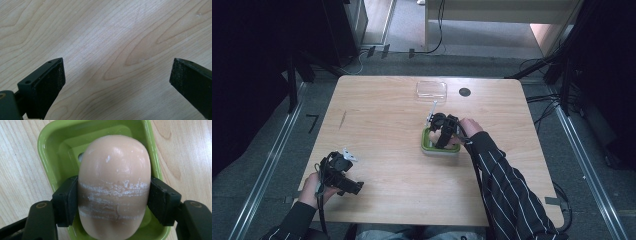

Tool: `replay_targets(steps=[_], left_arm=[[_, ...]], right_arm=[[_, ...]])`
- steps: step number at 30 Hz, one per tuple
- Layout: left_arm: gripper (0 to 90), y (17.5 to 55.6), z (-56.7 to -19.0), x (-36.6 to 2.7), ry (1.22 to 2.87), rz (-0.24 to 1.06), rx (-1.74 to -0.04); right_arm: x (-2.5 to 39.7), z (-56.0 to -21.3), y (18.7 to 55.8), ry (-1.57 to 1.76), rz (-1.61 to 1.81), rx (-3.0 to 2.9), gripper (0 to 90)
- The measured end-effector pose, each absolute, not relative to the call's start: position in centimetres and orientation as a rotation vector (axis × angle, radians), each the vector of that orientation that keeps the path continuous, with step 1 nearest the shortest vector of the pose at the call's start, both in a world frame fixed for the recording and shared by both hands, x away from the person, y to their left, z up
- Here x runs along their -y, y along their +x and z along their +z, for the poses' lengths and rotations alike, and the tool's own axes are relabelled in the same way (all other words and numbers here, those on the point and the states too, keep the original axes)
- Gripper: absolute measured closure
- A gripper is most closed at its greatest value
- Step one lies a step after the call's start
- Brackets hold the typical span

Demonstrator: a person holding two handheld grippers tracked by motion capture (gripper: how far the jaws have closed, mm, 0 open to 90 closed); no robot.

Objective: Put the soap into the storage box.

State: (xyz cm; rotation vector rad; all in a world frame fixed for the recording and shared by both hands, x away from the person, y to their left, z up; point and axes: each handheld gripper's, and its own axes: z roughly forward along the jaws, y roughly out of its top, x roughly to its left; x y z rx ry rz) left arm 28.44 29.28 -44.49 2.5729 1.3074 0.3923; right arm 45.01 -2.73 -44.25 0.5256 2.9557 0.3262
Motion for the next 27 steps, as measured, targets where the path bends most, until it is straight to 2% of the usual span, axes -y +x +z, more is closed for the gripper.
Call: replay_targets(steps=[4,14,27], left_arm=[[0.5,28.5,-44.5,-29.3,2.576,0.391,-1.307],[0.6,28.5,-44.5,-29.3,2.575,0.391,-1.304],[0.6,28.5,-44.5,-29.3,2.572,0.39,-1.306]], right_arm=[[2.8,-44.0,45.0,0.54,0.349,-2.944,28.4],[3.0,-43.7,45.1,0.558,0.345,-2.948,26.5],[3.6,-42.7,44.9,0.662,0.373,-2.933,13.7]])
